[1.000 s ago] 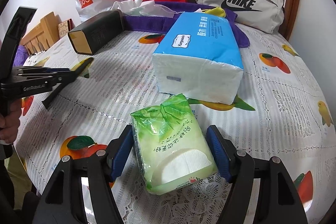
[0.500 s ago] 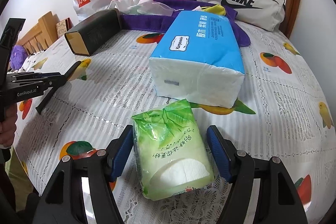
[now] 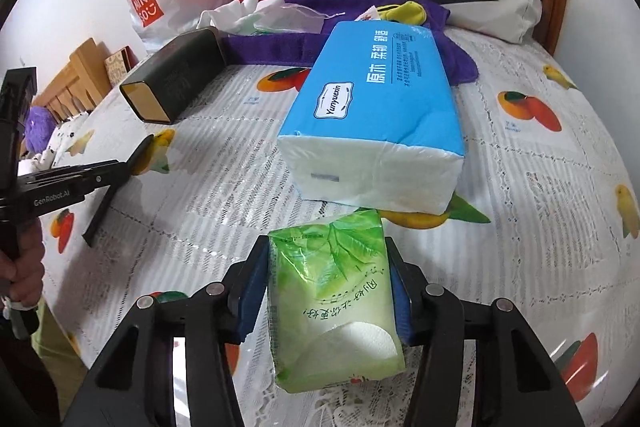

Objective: Organize soft objects
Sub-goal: 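Carry the strap with the left tool while the right tool carries the tissue pack to the towel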

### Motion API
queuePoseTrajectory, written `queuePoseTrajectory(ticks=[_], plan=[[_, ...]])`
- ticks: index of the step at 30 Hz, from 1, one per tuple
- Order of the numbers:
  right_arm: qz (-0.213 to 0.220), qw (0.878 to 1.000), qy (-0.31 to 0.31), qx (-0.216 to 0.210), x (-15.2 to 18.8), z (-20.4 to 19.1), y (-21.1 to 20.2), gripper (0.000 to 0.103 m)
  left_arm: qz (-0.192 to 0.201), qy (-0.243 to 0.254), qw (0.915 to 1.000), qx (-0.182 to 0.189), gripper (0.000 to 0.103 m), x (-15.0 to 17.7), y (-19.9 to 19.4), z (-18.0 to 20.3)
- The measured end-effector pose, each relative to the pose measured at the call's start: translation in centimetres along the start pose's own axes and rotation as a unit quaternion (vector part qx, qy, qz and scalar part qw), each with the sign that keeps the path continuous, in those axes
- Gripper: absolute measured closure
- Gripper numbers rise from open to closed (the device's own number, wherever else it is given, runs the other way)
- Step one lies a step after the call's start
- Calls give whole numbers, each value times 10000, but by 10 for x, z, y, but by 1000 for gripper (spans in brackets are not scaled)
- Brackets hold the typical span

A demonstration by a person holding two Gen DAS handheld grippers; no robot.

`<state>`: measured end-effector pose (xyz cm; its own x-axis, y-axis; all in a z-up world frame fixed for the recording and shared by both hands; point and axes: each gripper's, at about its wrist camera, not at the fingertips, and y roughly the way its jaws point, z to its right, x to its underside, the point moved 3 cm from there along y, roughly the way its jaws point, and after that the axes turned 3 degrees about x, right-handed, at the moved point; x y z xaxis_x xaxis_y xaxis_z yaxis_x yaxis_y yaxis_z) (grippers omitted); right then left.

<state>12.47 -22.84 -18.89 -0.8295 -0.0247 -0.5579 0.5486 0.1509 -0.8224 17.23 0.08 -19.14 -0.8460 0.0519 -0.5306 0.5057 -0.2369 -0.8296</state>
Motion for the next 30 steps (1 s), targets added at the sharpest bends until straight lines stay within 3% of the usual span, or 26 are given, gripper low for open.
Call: queuePoseTrajectory(ticks=[15,18,30], plan=[[257,9991,-209,-256,-12,-19,-40,51,235,-81,9997,72,83,-13,-33,5],[367,9987,-252,-263,-21,-21,-49,51,337,-95,9991,226,83,-24,-42,9],[773,9953,-448,-362,-91,-18,-58,51,739,80,9970,212,83,-93,-61,14]])
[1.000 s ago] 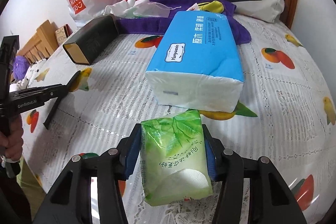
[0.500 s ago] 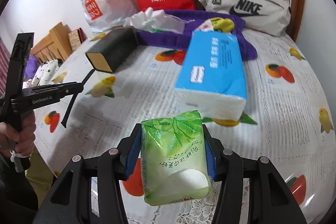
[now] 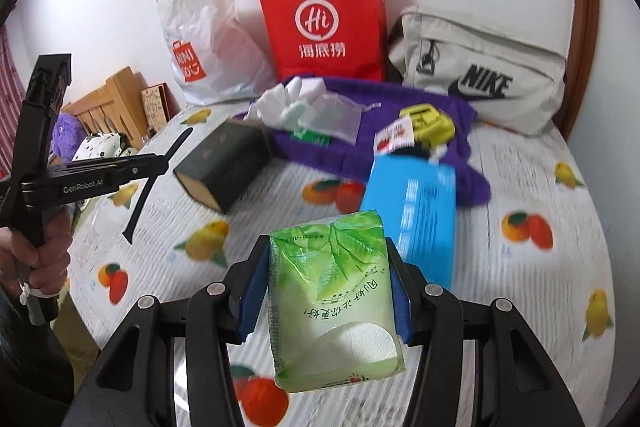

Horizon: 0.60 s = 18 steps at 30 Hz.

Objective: Organize soft objects
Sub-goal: 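Carry the strap with the left tool while the right tool carries the tissue pack to the towel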

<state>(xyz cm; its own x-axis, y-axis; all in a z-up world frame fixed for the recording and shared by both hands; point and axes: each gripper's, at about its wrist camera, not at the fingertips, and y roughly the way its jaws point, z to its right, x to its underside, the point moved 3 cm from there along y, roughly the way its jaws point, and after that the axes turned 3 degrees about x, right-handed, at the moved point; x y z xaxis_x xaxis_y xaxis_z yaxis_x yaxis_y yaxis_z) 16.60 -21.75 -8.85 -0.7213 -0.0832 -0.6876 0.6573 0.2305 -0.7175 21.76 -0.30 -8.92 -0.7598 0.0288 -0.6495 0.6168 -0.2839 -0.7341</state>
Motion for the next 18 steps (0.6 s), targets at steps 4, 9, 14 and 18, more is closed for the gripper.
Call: queuePoseTrajectory(ticks=[4,9,14,18], plan=[[79,10000,9,-3,-22,7,8,51,44,35,10000,-20,83,-18,5,0],[153,9999,42,27,-50,18,24,51,59,58,10000,-26,83,-43,19,-2],[190,9997,111,126,-76,32,46,51,39,82,10000,38,83,-66,37,-2],[242,9994,181,197,-91,44,62,51,12,66,10000,65,83,-80,54,-4]])
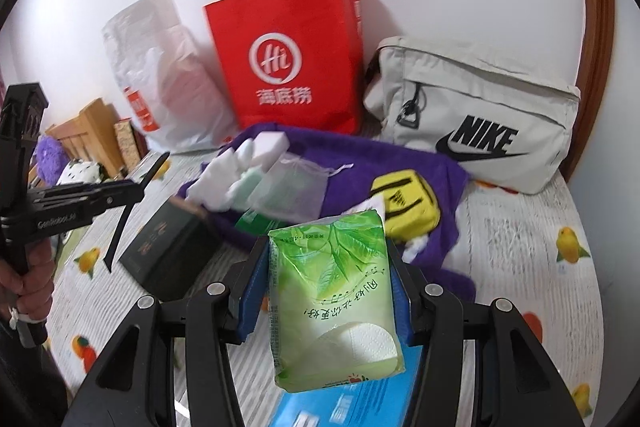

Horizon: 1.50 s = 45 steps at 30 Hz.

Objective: Organize soft objects
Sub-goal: 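Carry the strap with the left tool while the right tool carries the tissue pack to the towel, then release the tissue pack onto the towel with the right tool while the left tool releases the strap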

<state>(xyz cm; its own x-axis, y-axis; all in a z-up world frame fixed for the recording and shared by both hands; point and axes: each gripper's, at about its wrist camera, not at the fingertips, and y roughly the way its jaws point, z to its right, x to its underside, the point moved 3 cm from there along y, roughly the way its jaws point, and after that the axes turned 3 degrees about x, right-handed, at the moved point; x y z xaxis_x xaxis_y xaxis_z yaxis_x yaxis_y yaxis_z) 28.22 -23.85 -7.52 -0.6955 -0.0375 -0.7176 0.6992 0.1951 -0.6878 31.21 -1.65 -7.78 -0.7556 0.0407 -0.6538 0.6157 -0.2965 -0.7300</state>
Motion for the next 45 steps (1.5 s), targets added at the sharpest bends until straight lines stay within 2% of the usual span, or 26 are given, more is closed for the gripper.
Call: queuePoseTrajectory(ticks=[5,14,25,34,39,45], plan=[[-111,9997,239,-24,-14,16,28,51,-76,-14,10000,32,83,-14,23,-3],[-263,9995,115,165,-37,32,67,51,-287,-122,9993,203,83,-32,66,-6],[-418,9990,52,113,-55,39,94,50,-313,-124,9989,335,83,-54,89,-1],[-823,9965,121,59,-51,52,128,50,-329,-100,9986,393,83,-68,111,5],[-1123,9934,85,219,-45,57,148,50,-385,-46,9984,409,83,-72,124,9],[-1313,9911,-30,206,-39,56,158,48,-492,-67,9979,415,83,-74,143,10]])
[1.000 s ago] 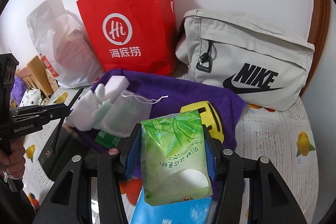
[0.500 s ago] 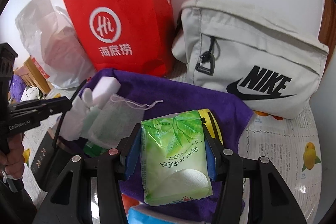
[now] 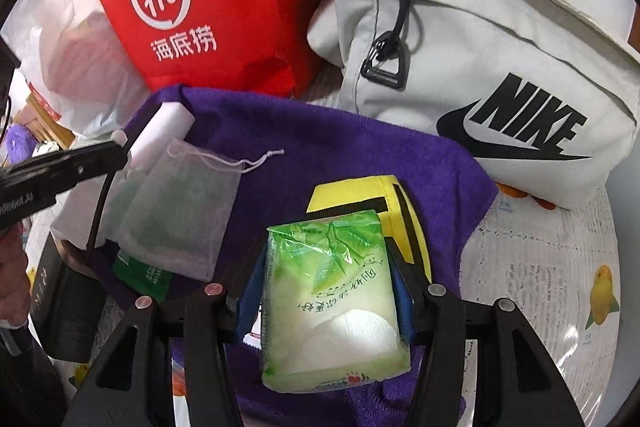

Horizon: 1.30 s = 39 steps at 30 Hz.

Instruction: Organize soft objects

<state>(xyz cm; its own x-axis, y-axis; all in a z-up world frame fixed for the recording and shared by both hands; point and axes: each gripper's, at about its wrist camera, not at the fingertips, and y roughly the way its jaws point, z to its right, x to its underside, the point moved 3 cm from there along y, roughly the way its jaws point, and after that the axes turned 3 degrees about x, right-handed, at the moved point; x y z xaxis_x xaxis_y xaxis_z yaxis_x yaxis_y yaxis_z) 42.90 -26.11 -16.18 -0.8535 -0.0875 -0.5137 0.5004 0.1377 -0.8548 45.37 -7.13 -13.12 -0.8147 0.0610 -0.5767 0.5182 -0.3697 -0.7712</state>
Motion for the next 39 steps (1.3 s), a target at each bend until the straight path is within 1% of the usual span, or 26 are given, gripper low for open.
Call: queuePoseTrajectory(ticks=[2,4,6,10,14,18,21,22,23,25,28,30,32,33,34,35,37,38,39], plan=[[-8,10000,-10,-12,0,-1,1,46,-24,-31,10000,-33,83,-1,4,-2],[-9,9999,-53,-117,1,-3,0,36,-91,-63,9999,-97,83,-2,10,-5],[-23,9997,-116,-191,2,-5,0,31,-135,-94,9998,-146,83,-1,16,-7],[3,9997,-168,-166,3,-6,-3,30,-251,-118,9994,-221,83,3,25,-12],[62,9995,60,-310,1,0,-8,30,-316,-146,9991,-240,83,5,30,-13],[122,9993,163,-317,0,4,-15,30,-324,-134,9991,-250,83,5,30,-11],[185,9992,179,-309,-3,2,-21,30,-354,-173,9990,-216,76,4,31,-9],[218,9991,187,-298,-3,2,-23,30,-361,-173,9990,-185,69,3,29,-7],[247,9991,209,-273,-3,2,-27,30,-370,-159,9990,-188,57,3,26,-7],[282,9990,247,-253,-2,1,-32,30,-331,-110,9991,-224,45,3,19,-2],[320,9989,280,-180,2,0,-43,29,-304,-94,9993,-193,44,3,6,4],[343,9989,312,-63,6,-1,-52,26,-282,-51,9993,-235,43,4,-8,9],[426,9985,344,26,11,-3,-63,23,-211,-25,9993,-307,37,7,-23,13],[480,9982,364,55,15,-4,-72,20,-180,-29,9993,-329,35,9,-29,14],[517,9979,374,71,19,-5,-78,17,-122,-60,9993,-355,32,13,-41,16],[579,9975,388,107,23,-7,-87,16,-83,-110,9993,-359,28,18,-50,16],[688,9967,401,180,32,-11,-103,14,-91,-214,9991,-350,23,27,-66,15],[749,9962,395,222,37,-14,-112,12,-146,-240,9991,-333,22,36,-77,17],[807,9957,385,254,43,-17,-119,9,-177,-245,9989,-345,22,43,-83,19]])
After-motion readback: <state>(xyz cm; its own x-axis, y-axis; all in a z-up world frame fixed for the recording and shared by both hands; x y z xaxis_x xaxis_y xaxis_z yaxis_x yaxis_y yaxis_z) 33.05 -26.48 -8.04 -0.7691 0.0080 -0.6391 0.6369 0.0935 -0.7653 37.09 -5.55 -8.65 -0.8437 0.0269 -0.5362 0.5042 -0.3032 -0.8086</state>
